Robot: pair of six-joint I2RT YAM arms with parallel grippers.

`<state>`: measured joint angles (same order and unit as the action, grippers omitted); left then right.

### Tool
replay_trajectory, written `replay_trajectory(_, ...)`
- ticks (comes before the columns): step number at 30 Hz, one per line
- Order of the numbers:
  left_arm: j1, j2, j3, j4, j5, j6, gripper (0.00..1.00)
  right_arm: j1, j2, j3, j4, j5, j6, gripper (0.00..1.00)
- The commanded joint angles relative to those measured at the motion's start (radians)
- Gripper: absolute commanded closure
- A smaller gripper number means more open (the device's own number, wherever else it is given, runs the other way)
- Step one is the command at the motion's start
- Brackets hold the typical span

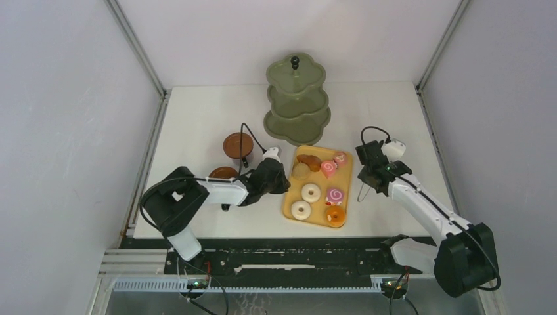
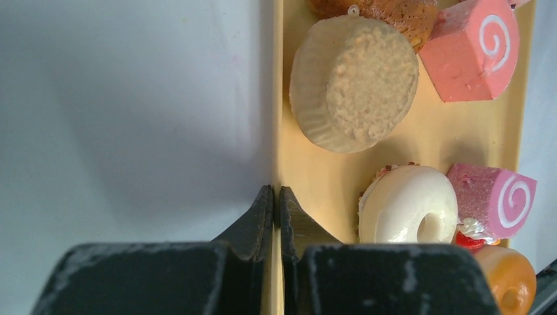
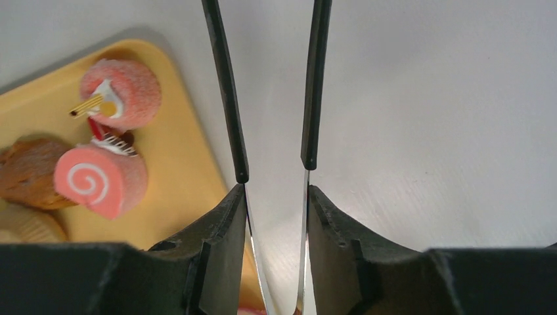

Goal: Serve the afternoon tea
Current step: Pick up the clamp from the center of the board.

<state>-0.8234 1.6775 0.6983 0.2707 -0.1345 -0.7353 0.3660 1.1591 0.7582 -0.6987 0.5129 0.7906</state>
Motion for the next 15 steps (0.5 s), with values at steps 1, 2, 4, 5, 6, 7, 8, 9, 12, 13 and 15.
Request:
replay_trajectory(1,0.0,0.059,0.067,-0.026,0.044,-0.032,0.96,0.005,-0.066,0.058,-0.044,0.004,-0.024,0.57)
replay_trajectory(2,0.0,0.073,0.079,-0.025,0.049,-0.04,0.99,0.007,-0.079,0.063,-0.053,0.005,-0.025,0.57)
replay_trajectory(4,0.0,0.098,0.108,-0.025,0.055,-0.06,1.0,0.012,-0.102,0.071,-0.067,0.002,-0.027,0.57)
replay_trajectory(5,0.0,0.111,0.123,-0.025,0.056,-0.068,1.0,0.015,-0.113,0.074,-0.073,0.001,-0.027,0.57)
replay_trajectory(6,0.0,0.124,0.141,-0.026,0.058,-0.078,1.0,0.02,-0.123,0.077,-0.079,0.002,-0.027,0.57)
replay_trajectory(7,0.0,0.137,0.156,-0.027,0.058,-0.085,1.0,0.025,-0.133,0.078,-0.084,0.001,-0.027,0.57)
replay_trajectory(8,0.0,0.149,0.174,-0.031,0.059,-0.093,1.0,0.029,-0.141,0.078,-0.088,0.001,-0.026,0.57)
replay_trajectory(9,0.0,0.16,0.193,-0.036,0.058,-0.101,1.0,0.034,-0.148,0.079,-0.09,0.0,-0.024,0.57)
replay_trajectory(12,-0.001,0.182,0.226,-0.042,0.056,-0.128,1.0,0.053,-0.158,0.078,-0.099,0.002,-0.016,0.57)
replay_trajectory(13,-0.004,0.187,0.236,-0.038,0.055,-0.137,1.0,0.058,-0.161,0.078,-0.102,0.005,-0.014,0.57)
replay_trajectory(15,-0.012,0.199,0.261,-0.044,0.052,-0.141,1.0,0.067,-0.166,0.079,-0.107,0.009,-0.01,0.57)
